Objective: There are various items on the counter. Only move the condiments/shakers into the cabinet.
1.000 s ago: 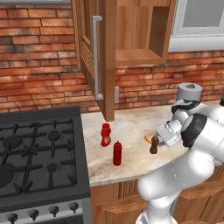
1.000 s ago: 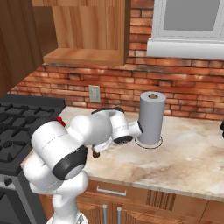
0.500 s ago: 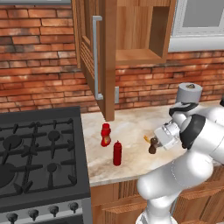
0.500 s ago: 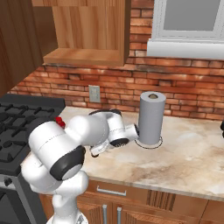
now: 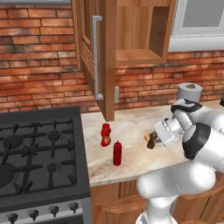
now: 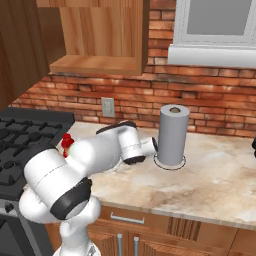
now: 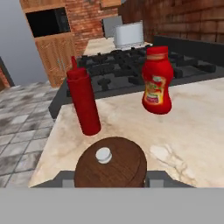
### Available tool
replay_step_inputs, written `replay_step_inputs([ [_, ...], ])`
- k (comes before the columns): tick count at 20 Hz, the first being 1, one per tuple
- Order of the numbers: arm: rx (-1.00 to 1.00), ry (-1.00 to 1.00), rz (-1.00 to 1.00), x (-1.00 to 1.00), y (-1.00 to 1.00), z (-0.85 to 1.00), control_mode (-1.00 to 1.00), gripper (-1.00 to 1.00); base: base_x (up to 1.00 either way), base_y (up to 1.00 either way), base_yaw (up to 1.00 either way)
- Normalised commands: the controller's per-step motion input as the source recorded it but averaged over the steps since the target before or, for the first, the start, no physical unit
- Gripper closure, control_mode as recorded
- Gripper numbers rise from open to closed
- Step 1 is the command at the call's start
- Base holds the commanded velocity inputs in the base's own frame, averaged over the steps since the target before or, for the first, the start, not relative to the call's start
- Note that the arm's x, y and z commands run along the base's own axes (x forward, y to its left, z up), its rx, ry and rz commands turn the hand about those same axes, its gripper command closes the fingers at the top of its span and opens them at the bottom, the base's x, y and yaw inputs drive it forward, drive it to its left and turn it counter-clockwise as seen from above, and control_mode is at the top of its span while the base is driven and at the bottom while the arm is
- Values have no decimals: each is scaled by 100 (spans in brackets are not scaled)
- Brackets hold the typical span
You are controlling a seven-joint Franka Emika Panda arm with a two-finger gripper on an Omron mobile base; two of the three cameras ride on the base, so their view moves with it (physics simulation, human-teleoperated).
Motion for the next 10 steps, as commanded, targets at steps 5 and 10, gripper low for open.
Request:
replay_step_inputs([
  [5,0,-7,-14,-35,0,100,-100,100,0,0,0],
  [10,0,-1,-18,-28,10,100,-100,100,0,0,0],
])
